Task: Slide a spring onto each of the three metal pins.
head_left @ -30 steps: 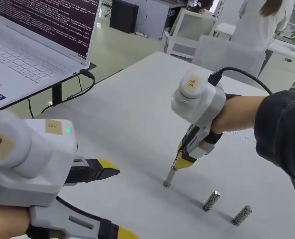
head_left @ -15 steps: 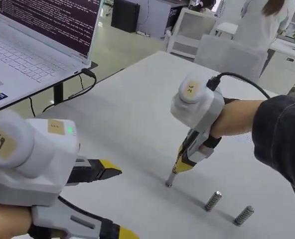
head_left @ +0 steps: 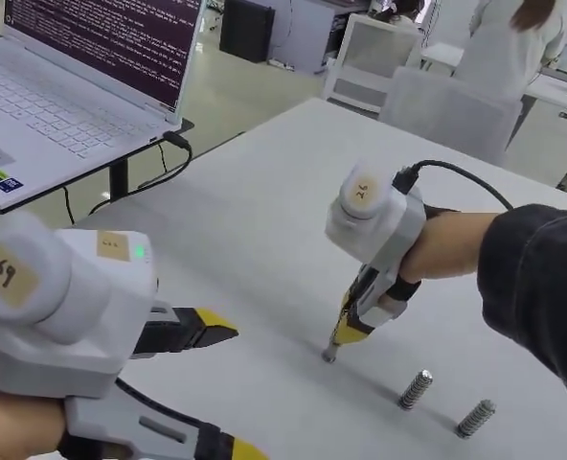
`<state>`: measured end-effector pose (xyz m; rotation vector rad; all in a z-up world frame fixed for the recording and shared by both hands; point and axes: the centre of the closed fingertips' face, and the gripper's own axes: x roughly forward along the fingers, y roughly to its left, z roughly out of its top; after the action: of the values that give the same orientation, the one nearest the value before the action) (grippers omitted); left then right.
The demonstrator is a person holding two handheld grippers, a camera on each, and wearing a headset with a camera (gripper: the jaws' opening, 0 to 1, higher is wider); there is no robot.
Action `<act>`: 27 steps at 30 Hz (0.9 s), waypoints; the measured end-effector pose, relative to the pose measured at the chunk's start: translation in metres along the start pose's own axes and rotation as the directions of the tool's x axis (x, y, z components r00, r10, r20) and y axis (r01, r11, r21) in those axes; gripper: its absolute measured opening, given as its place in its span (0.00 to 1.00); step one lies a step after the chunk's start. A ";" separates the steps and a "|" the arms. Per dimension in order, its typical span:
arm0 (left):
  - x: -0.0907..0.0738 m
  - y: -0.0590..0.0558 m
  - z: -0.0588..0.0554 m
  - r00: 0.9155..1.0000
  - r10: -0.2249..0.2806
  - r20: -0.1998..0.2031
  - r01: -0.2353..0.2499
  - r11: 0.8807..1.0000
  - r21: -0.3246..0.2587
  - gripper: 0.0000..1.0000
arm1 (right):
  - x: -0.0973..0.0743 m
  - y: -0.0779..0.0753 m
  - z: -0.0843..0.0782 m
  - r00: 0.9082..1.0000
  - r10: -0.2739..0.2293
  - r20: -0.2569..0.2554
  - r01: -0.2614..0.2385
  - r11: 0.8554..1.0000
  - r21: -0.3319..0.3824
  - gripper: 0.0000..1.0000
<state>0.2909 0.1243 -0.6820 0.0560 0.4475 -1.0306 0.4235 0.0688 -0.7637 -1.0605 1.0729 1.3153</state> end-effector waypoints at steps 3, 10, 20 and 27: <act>0.000 -0.001 0.000 1.000 -0.001 -0.002 0.001 1.000 0.001 0.76 | 0.004 -0.001 -0.001 1.000 -0.003 0.006 0.003 1.000 0.008 0.09; 0.001 -0.001 0.000 1.000 -0.004 -0.003 0.004 1.000 0.001 0.76 | 0.012 0.002 -0.002 1.000 -0.001 0.006 0.001 1.000 0.012 0.09; 0.000 -0.001 0.000 1.000 -0.004 -0.002 0.004 1.000 0.000 0.76 | 0.019 0.005 -0.003 1.000 0.002 0.006 -0.002 1.000 0.011 0.09; 0.000 0.000 0.000 1.000 -0.003 -0.002 0.003 1.000 0.000 0.76 | 0.020 0.005 -0.003 1.000 0.004 0.014 -0.004 1.000 0.017 0.11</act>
<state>0.2910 0.1242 -0.6825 0.0565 0.4493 -1.0339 0.4181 0.0703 -0.7841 -1.0353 1.0743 1.3127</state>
